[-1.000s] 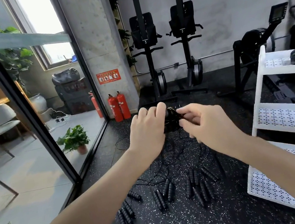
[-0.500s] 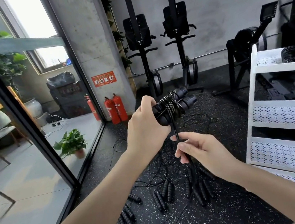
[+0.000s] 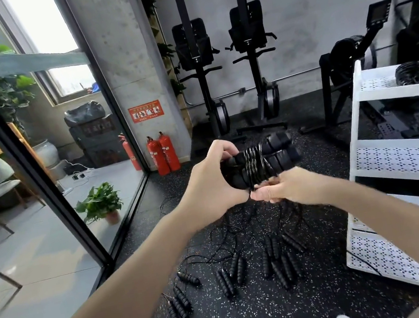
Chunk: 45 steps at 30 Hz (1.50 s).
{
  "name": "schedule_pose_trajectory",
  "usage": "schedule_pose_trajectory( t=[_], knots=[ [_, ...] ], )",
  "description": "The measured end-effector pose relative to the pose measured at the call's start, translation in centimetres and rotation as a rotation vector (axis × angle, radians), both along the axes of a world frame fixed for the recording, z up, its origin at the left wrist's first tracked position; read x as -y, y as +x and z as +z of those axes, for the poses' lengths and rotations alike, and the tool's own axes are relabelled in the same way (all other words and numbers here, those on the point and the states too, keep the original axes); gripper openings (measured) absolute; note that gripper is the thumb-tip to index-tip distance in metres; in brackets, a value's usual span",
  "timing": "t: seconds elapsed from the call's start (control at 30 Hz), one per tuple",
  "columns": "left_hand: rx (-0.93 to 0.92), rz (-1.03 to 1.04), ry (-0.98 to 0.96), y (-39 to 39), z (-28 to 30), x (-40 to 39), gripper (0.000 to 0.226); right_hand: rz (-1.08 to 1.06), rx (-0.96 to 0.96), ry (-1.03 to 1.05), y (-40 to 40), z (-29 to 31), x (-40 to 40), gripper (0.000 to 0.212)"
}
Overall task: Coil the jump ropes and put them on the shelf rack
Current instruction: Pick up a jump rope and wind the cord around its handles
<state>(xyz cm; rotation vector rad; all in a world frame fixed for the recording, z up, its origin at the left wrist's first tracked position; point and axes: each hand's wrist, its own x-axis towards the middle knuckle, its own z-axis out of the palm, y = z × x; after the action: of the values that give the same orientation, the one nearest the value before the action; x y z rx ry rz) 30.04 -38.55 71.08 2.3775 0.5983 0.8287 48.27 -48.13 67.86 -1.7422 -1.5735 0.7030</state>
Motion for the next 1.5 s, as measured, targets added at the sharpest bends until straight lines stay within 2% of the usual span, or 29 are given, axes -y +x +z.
schedule_pose_trajectory(
  t=[0.07,0.13,0.17,0.27,0.33,0.43,0.53,0.7,0.8,0.93,1.0,1.2,1.37,1.5],
  knots=[
    [-0.062,-0.072,-0.006,-0.6,0.4,0.3,0.064,0.045,0.009,-0.047,1.3,1.4,0.2,0.028],
    [-0.114,-0.151,0.011,-1.1,0.5,0.7,0.063,0.019,0.129,-0.137,2.6,2.0,-0.5,0.037],
    [-0.143,-0.188,0.031,-1.2,0.4,0.8,0.062,0.018,0.167,-0.174,2.8,2.3,-0.9,0.035],
    [-0.234,-0.242,0.18,-1.4,-0.3,0.6,0.059,0.094,0.198,-0.168,3.0,3.0,-2.2,0.011],
    [-0.276,-0.243,0.283,-1.6,-1.2,0.0,0.056,0.129,0.231,-0.139,2.7,4.0,-2.1,0.007],
    [-0.319,-0.213,0.469,-1.8,-2.7,-1.5,0.059,0.139,0.205,-0.096,2.6,4.9,-1.9,0.014],
    [-0.262,-0.114,0.619,-1.8,-4.3,-2.7,0.061,0.08,0.201,-0.007,2.2,5.5,-1.8,0.005],
    [-0.178,0.059,0.747,-1.3,-5.9,-3.5,0.079,-0.065,0.137,0.204,0.4,6.0,-1.0,0.004],
    [-0.124,0.153,0.728,-0.8,-6.1,-3.4,0.078,-0.122,0.181,0.308,-1.1,5.9,-0.4,0.007],
    [-0.057,0.248,0.696,-0.4,-5.6,-3.3,0.071,-0.171,0.403,0.444,-3.1,4.9,0.7,0.021],
    [-0.038,0.293,0.7,-0.3,-5.3,-3.4,0.069,-0.193,0.422,0.477,-4.0,3.8,1.3,0.029],
    [-0.026,0.463,0.567,0.2,-4.9,-2.4,0.067,-0.282,0.261,0.562,-5.2,-0.4,1.6,0.042],
    [-0.058,0.562,0.45,0.6,-4.0,-1.4,0.056,-0.209,0.116,0.61,-6.3,-3.7,1.5,0.057],
    [-0.07,0.537,0.319,1.1,-3.7,-1.4,0.05,-0.129,0.063,0.604,-6.3,-5.2,1.1,0.07]
  ],
)
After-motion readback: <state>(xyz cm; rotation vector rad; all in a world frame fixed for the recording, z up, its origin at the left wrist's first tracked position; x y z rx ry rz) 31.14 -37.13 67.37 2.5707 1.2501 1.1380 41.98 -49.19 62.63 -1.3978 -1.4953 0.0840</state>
